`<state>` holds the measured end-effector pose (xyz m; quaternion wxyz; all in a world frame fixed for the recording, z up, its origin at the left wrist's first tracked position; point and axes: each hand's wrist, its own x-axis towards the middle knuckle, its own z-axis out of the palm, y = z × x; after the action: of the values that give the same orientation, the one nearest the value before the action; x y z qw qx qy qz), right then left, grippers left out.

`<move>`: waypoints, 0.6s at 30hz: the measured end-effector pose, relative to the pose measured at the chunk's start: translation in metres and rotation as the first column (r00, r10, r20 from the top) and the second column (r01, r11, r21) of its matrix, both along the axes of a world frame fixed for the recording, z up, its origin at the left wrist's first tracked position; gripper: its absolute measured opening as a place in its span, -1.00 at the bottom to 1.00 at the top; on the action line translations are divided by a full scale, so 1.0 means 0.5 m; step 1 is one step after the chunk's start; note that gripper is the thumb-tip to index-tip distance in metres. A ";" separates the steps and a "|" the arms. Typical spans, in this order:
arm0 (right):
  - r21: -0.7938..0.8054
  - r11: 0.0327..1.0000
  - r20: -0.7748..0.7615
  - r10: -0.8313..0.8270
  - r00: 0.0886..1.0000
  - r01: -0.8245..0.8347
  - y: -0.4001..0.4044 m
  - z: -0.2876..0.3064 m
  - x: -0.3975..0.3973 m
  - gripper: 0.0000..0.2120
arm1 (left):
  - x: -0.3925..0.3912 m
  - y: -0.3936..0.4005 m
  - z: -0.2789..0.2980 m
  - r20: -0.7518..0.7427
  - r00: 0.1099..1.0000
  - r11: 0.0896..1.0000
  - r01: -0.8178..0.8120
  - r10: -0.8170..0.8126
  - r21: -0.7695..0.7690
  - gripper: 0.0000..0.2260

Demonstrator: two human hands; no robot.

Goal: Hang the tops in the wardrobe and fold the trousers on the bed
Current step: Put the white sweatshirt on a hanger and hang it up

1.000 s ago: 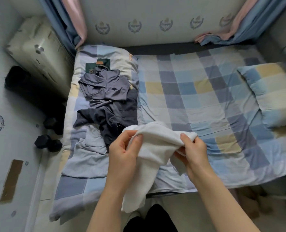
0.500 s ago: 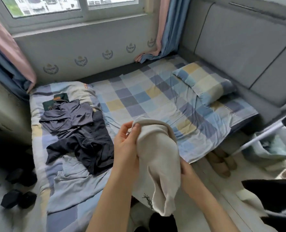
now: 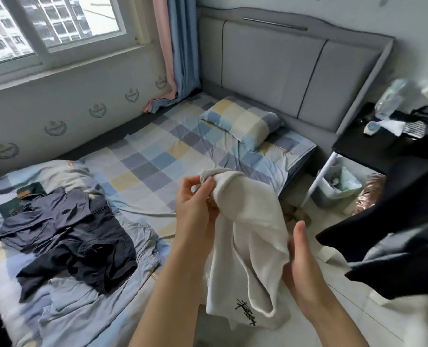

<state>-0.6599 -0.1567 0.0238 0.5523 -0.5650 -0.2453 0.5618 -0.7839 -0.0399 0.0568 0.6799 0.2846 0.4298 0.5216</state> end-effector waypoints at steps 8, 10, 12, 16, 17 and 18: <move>0.114 0.943 0.421 -0.331 0.845 0.312 -0.124 0.023 0.254 -0.85 | 0.233 -0.077 0.002 -0.146 0.986 0.994 0.092 -0.083 0.056 -0.87; 0.144 0.946 0.498 -0.324 0.805 0.291 -0.156 0.036 0.327 -0.75 | 0.272 -0.085 -0.004 -0.248 0.967 0.993 0.085 -0.061 0.085 -0.89; 0.155 0.955 0.558 -0.295 0.776 0.252 -0.190 0.045 0.392 -0.73 | 0.319 -0.096 -0.010 -0.314 0.948 0.993 0.080 -0.050 0.087 -0.89; 0.176 0.957 0.629 -0.291 0.721 0.233 -0.234 0.066 0.476 -0.80 | 0.390 -0.112 -0.013 -0.355 0.932 0.987 0.121 -0.076 0.106 -0.88; 0.172 0.953 0.634 -0.302 0.712 0.251 -0.243 0.071 0.494 -0.80 | 0.407 -0.117 -0.012 -0.351 0.932 0.984 0.140 -0.093 0.111 -0.88; 0.159 0.954 0.643 -0.295 0.707 0.253 -0.252 0.076 0.510 -0.80 | 0.424 -0.122 -0.010 -0.351 0.930 0.981 0.158 -0.110 0.110 -0.89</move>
<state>-0.4047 -0.2828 0.0616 0.5235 -0.7398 -0.3543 0.2303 -0.5720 -0.1007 0.0516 0.6075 0.4456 0.4847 0.4444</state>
